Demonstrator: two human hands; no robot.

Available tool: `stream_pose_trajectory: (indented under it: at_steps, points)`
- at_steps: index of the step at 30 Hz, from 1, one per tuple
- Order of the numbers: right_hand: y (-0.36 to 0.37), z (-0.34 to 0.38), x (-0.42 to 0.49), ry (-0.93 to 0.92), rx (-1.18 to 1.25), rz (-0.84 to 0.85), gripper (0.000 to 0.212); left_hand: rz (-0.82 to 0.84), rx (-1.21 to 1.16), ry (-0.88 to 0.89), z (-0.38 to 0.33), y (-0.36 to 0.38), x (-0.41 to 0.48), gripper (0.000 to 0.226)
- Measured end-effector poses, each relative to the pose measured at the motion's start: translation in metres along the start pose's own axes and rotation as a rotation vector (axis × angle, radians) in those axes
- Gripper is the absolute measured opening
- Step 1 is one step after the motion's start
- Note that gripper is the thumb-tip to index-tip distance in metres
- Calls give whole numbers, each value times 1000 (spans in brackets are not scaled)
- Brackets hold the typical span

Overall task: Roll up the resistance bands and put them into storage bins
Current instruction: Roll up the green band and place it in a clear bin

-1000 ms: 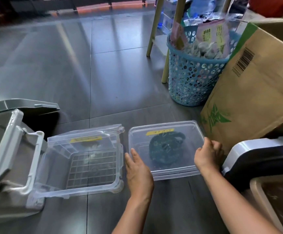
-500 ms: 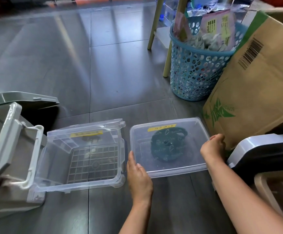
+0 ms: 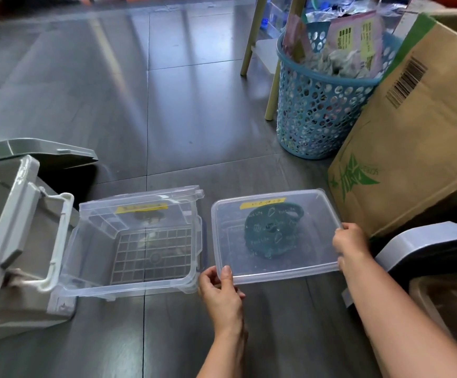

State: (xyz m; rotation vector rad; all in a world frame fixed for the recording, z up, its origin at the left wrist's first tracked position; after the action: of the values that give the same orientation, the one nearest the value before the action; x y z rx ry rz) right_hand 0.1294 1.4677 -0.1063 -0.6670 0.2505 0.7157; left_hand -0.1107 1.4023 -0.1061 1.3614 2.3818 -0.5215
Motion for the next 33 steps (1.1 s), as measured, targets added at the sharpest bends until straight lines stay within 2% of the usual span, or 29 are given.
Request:
stream_pose_trajectory:
  at_steps: [2,5,7,9,11,14,19,21,23,25,28,31,33]
  points:
    - [-1,-2,1,-4,15,1,28,29,2,16,-6,-1,-2,14]
    - [-1,-2,0,-11,29,-17,27,33,412,201,-17,5,-4,46]
    - [0,-2,-1,-15,22,-39,26,122,672,398,-26,13,-12,55]
    - [0,-3,-1,-20,26,-44,26,175,803,489,-35,20,-16,55]
    - [0,-8,2,-37,38,-38,26,114,998,625,-32,28,-4,52]
    - [-2,-14,1,-107,23,-68,25,213,1226,592,-26,35,4,52]
    - [-5,-13,-9,-179,-17,-107,27,291,1282,543,-21,40,13,54]
    - [-8,-6,-14,-183,-138,-107,31,297,1270,558,-30,40,12,51]
    - [-9,4,-21,-216,-328,-122,38,229,1189,616,-42,42,12,47]
    - [-5,14,-23,-333,-488,-139,46,196,1125,708,-49,48,20,54]
    - [3,19,-20,-490,-582,-90,51,187,1228,840,-59,56,30,61]
    - [9,13,-18,-529,-676,-107,49,221,1341,763,-48,59,40,70]
    - [13,10,-17,-532,-677,-147,49,198,1348,777,-45,60,39,76]
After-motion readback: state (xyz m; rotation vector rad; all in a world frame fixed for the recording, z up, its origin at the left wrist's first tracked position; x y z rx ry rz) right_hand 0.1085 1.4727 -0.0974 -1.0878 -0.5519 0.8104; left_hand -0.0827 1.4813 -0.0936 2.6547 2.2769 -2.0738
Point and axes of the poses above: each hand's wrist, its own x-axis towards the middle knuckle, its own y-axis out of the palm, z = x × y, the point moved 3 cm from there along x, towards the middle knuckle, and after that the axes turned 2 degrees about x, right-handed, at the moved point
